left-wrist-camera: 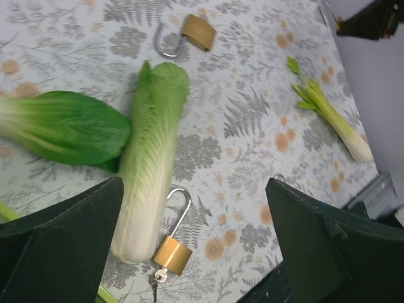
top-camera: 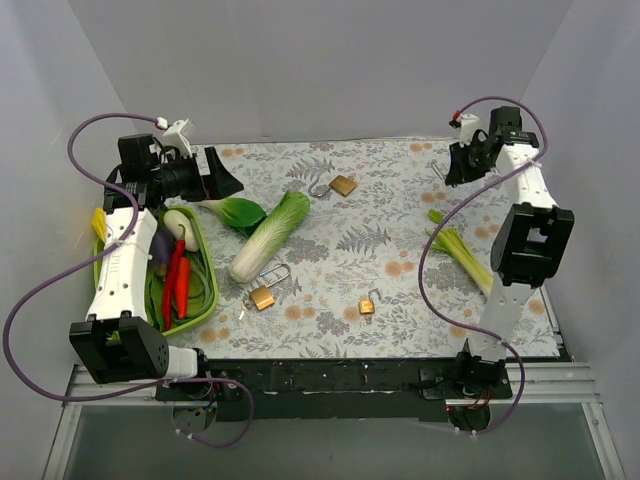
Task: Lock with the key
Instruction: Pick up the lock from the center of the board.
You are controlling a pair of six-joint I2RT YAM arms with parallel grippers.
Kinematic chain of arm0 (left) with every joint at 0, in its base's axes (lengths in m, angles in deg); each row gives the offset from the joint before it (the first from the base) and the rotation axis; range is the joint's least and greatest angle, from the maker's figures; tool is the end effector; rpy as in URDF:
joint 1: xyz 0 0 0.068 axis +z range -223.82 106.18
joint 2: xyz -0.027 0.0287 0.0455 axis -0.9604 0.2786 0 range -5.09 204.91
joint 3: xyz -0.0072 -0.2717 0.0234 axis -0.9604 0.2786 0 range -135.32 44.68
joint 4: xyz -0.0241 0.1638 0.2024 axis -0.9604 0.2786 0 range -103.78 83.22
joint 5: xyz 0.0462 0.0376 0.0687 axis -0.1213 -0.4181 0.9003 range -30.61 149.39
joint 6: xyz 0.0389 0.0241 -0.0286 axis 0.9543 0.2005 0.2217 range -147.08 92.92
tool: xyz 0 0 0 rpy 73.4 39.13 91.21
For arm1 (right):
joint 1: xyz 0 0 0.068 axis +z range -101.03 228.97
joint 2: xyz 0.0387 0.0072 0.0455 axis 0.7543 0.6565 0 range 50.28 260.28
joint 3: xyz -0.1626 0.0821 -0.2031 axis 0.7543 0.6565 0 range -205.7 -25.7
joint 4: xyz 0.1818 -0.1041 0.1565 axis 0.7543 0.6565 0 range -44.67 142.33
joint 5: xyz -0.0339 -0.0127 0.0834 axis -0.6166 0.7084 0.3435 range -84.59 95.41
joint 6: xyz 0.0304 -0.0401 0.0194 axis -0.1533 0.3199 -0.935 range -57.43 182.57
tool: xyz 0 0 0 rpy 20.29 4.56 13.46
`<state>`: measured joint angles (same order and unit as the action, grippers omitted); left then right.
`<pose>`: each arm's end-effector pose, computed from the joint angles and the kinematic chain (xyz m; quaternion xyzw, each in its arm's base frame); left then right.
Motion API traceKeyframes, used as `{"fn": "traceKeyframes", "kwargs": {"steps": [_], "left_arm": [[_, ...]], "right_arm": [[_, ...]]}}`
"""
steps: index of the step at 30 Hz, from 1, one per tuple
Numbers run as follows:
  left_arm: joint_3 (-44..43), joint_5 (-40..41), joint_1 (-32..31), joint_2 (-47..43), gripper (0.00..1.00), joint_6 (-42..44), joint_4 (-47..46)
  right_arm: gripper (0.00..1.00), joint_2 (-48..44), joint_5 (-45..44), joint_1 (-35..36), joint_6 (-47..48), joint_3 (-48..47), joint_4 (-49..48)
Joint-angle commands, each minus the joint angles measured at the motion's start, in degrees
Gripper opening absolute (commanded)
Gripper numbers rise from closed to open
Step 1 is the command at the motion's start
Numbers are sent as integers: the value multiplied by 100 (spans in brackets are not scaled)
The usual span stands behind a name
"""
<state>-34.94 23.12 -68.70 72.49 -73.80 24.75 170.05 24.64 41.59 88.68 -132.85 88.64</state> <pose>0.2893 0.0048 0.3789 -0.2450 0.8244 -0.4118 0.3012 0.4613 -0.0479 0.2586 -0.2017 0.9222 0.0697 0.3226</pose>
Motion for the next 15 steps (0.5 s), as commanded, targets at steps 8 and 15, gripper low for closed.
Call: {"fn": "traceKeyframes", "kwargs": {"steps": [8, 15], "left_arm": [[260, -3157, -29, -471, 98, 2095, 790], [1552, -3228, -677, -1542, 96, 3526, 603]], "right_arm": [[1, -2088, 2919, 1851, 869, 493, 1882], [1, -3063, 3544, 3154, 791, 2293, 1839]]}}
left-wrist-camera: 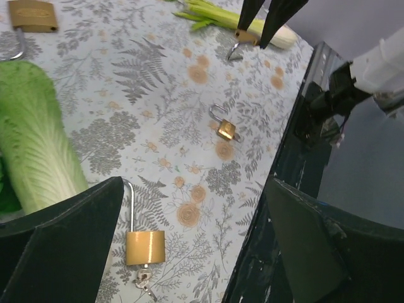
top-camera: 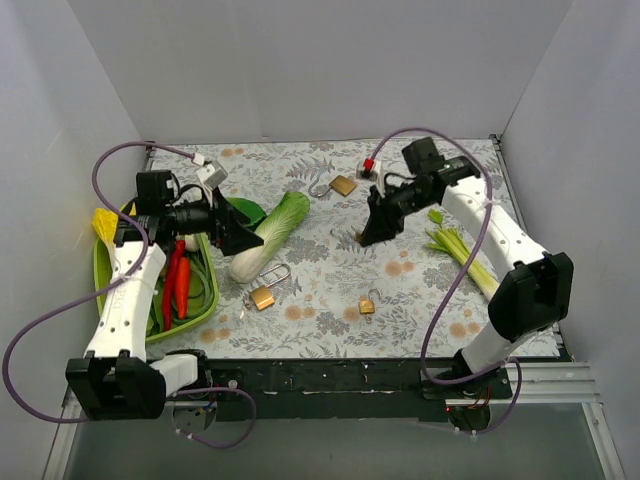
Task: Lock with the key
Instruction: Pick up the lock from the center of the board, then lock the lock.
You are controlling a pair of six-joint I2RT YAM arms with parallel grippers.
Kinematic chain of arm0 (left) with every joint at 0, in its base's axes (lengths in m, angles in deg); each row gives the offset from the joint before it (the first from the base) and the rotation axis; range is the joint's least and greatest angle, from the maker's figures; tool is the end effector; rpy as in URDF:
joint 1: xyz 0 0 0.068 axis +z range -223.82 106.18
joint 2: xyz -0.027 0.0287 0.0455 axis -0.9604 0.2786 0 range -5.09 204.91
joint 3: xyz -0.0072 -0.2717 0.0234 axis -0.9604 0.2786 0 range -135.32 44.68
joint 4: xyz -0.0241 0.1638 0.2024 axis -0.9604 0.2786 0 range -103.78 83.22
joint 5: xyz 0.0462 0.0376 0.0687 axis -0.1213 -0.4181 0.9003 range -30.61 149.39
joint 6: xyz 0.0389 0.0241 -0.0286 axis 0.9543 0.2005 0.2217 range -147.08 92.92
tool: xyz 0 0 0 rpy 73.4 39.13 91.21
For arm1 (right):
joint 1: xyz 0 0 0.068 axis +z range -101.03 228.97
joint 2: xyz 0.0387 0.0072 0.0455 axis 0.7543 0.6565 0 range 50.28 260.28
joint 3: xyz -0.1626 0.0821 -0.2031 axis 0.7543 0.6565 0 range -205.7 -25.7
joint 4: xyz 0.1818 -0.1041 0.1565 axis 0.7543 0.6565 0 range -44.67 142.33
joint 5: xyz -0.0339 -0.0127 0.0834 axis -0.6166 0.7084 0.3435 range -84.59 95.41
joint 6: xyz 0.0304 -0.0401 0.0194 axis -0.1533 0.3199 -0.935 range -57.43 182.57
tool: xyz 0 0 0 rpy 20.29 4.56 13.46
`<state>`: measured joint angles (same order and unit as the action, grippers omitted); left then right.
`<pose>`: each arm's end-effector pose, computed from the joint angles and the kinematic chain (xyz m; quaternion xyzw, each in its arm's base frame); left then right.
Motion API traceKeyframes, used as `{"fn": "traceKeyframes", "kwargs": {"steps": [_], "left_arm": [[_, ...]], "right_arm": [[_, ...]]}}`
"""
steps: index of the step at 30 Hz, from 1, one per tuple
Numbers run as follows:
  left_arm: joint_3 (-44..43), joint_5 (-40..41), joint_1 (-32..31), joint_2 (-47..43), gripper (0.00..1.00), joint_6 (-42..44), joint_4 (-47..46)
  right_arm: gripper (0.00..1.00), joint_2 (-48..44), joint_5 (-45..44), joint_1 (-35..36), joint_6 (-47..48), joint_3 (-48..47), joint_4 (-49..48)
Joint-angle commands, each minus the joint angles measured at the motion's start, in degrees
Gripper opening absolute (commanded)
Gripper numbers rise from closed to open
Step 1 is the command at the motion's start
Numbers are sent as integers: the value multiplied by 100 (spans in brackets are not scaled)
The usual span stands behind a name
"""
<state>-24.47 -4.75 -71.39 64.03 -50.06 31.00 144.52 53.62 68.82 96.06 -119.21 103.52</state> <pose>0.2357 -0.0220 0.3572 0.0272 0.8080 -0.5404 0.2333 0.3068 0.1390 0.3500 -0.4925 0.7367 0.3616 0.2896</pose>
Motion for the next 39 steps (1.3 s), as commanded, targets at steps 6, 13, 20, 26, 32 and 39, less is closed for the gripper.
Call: {"fn": "traceKeyframes", "kwargs": {"steps": [6, 13, 20, 26, 32, 39], "left_arm": [[1491, 621, -2009, -1419, 92, 2096, -65], [1562, 920, -2852, -1296, 81, 1833, -556], [1492, 1413, -3829, -1033, 68, 1367, -1181], [1544, 1623, -4567, -910, 61, 1147, -1348], [1588, 1773, -4928, -743, 51, 1103, -1375], [1579, 1940, -5043, -593, 34, 1103, -1331]], "right_arm": [[1, -827, 1226, 1116, -185, 1836, 228], [1, -1004, 1331, 1688, -344, 2250, 148], [1, -846, 1384, 1873, -353, 2066, 210], [1, -845, 1472, 1978, -361, 2065, 236], [1, -854, 1499, 1996, -379, 2039, 254], [1, -898, 1464, 1996, -370, 2100, 236]]}}
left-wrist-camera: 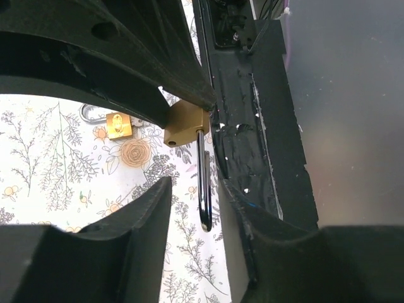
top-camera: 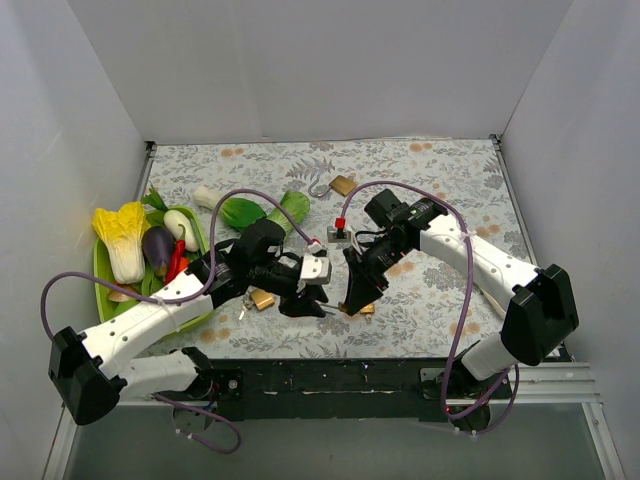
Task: Lock with the key
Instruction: Lock the lock.
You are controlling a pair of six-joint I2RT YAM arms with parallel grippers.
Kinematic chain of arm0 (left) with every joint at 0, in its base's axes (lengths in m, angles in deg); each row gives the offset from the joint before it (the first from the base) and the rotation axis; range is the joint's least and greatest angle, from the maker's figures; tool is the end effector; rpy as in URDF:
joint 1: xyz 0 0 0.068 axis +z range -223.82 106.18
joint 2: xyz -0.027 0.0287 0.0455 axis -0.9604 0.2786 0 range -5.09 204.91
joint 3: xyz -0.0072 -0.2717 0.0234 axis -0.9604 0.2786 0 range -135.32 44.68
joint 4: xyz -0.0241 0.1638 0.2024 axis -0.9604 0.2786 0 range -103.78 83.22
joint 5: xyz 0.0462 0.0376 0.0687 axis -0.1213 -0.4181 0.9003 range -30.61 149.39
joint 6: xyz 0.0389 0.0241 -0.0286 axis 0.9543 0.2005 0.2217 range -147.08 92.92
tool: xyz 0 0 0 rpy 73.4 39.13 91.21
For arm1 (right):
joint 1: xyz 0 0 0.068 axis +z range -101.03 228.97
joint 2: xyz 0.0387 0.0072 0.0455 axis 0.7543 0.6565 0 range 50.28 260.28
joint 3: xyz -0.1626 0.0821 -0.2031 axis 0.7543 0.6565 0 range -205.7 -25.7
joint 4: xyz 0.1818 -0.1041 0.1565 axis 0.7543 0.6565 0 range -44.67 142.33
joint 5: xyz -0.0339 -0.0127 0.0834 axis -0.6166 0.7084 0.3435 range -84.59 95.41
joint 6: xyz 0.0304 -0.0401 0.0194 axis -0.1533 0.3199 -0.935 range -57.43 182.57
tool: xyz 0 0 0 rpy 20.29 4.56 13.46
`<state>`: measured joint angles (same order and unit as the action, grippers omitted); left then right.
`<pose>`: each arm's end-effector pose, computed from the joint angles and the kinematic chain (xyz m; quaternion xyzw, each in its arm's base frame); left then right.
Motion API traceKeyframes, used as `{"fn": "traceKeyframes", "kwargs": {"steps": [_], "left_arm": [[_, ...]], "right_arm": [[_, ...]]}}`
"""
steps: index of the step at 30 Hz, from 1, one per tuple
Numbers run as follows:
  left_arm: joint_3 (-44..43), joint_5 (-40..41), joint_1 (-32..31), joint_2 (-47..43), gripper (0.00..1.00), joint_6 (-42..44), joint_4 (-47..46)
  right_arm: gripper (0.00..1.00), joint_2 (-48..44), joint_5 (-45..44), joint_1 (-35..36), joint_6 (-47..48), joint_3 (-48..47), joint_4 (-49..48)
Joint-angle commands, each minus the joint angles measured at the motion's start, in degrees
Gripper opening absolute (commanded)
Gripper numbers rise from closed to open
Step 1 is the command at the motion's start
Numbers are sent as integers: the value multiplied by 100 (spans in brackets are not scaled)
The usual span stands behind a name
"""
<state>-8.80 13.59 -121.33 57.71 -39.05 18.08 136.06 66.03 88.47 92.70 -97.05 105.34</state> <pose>0.1334 -0.1833 0.3027 0.4091 0.7498 -0.4965 0.1547 0.1942 0.2004 0.2857 -0.5445 0.6632 0.5079 0.0757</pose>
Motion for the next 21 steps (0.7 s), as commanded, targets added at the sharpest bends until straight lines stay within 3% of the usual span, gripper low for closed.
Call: {"fn": "traceKeyframes", "kwargs": {"steps": [1, 2, 6, 7, 8, 9, 11, 12, 14, 19, 21], "left_arm": [[38, 106, -48, 39, 32, -7, -39], [39, 80, -48, 39, 29, -16, -39], [30, 71, -48, 21, 6, -139, -66], [30, 89, -48, -5, 3, -174, -74], [47, 176, -48, -23, 0, -279, -118], [47, 246, -48, -23, 0, -489, -223], [39, 12, 109, -14, 0, -806, -224], [30, -129, 214, -5, 0, -920, -232], [30, -393, 505, 56, 0, -1158, -189], [-189, -1009, 988, 109, 0, -1369, -101], [-330, -1088, 1006, 214, 0, -1527, -74]], "right_arm": [[1, -52, 231, 31, -33, -116, 55], [1, -44, 231, 40, -33, -124, 64], [1, -35, 266, 31, -77, -125, 46], [7, -17, 266, 31, -112, -133, 20], [33, -17, 249, 31, -139, -142, -24], [51, -17, 222, 31, -148, -203, -33], [75, 0, 3, -21, -148, -343, -50], [79, 18, -58, -83, -122, -414, -51], [88, 18, -190, -451, -43, -564, -112], [90, -219, -532, -1628, 387, -749, -305], [90, -542, -691, -1753, 555, -661, -515]]}}
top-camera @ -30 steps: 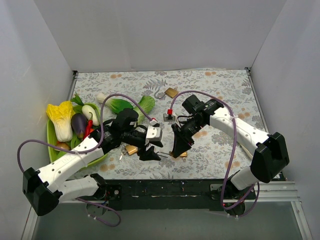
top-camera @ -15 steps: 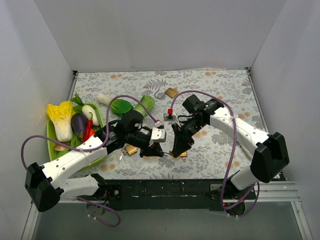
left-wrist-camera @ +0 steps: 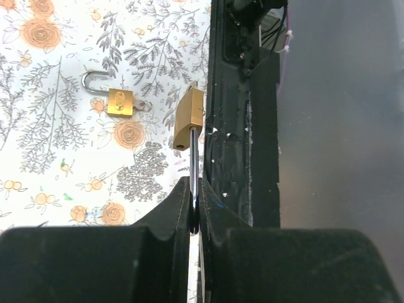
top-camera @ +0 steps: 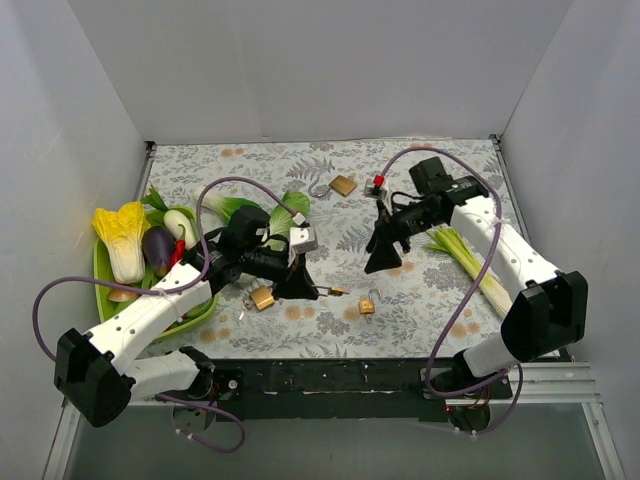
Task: Lock with the key
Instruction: Lock the lock.
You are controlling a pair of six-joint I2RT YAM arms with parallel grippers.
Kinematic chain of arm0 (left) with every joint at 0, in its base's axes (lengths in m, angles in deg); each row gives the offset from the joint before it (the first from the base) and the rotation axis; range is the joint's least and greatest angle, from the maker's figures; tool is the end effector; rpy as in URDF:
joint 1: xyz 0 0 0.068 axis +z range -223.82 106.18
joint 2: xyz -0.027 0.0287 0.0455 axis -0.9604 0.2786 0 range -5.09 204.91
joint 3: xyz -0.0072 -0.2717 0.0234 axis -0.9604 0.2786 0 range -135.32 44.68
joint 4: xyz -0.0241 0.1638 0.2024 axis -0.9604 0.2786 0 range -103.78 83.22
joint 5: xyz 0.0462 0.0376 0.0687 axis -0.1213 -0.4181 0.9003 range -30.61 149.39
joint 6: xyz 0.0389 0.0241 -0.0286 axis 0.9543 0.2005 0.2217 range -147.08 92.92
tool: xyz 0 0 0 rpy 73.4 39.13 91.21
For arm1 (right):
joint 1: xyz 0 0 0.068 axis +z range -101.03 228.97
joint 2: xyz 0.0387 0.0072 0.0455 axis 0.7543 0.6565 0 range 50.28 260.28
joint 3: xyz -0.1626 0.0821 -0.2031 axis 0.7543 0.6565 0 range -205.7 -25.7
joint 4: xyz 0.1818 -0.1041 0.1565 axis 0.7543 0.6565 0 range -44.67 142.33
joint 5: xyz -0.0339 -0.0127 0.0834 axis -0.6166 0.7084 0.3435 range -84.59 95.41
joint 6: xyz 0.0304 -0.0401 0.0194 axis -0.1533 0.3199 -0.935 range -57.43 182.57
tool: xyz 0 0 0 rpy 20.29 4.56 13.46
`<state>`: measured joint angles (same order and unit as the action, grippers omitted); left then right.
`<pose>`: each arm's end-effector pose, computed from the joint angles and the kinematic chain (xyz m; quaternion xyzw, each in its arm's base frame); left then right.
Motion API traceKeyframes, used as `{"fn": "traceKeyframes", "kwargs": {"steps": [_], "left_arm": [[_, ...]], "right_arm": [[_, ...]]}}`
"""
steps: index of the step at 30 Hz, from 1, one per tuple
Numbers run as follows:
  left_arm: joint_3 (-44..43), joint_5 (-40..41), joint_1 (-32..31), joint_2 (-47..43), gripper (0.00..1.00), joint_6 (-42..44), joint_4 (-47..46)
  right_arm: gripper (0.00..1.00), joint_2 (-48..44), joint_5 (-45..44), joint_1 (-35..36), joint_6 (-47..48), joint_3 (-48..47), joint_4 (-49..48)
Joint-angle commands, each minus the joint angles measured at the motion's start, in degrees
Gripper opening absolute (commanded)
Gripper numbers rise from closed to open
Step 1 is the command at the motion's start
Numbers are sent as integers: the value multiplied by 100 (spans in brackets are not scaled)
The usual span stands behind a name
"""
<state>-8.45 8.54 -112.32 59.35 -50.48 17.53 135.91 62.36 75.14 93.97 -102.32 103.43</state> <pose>0.1622 -0.1642 0.2971 0.2796 0.7972 -0.5238 0.1090 0.2450 0.1537 0.3116 -0.4978 0.7095 0.4588 0.1956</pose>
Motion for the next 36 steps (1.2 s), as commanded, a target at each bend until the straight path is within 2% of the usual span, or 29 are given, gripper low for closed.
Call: {"fn": "traceKeyframes", "kwargs": {"steps": [1, 5, 8, 12, 18, 19, 27, 30, 31, 32, 33, 36], "left_arm": [[-505, -636, 106, 85, 0, -463, -54], [-831, -725, 97, 209, 0, -955, -274], [-1007, -777, 97, 305, 0, -1114, -380], [-1060, -830, 106, 323, 0, -1482, -608], [-1068, -769, 97, 358, 0, -1870, -1056], [-1086, -742, 97, 358, 0, -1940, -1100], [-1077, -435, 97, 314, 0, -1967, -1268], [-1016, -347, 97, 288, 0, -1914, -1285], [-981, -260, 97, 253, 0, -1914, -1320], [-963, -198, 97, 227, 0, -1914, -1390], [-946, -145, 97, 209, 0, -1905, -1434], [-911, 224, 62, 121, 0, -1809, -1557]], "right_arm": [[91, -668, -386, -429, 472, -73, -492], [95, -1581, -9, -377, 175, 540, -1335], [95, -2100, -131, -52, -151, 971, -1995], [91, -2234, -141, 213, -397, 1105, -2251], [72, -2076, -44, 458, -450, 1009, -2225], [66, -2059, -43, 537, -468, 1000, -2233], [41, -1962, 9, 652, -775, 991, -2488], [23, -1944, 62, 661, -828, 938, -2497], [11, -1936, 71, 678, -828, 947, -2488], [4, -1927, 62, 679, -828, 965, -2471], [1, -1918, 97, 696, -828, 973, -2462], [1, -1909, 281, 696, -881, 1008, -2462]]}}
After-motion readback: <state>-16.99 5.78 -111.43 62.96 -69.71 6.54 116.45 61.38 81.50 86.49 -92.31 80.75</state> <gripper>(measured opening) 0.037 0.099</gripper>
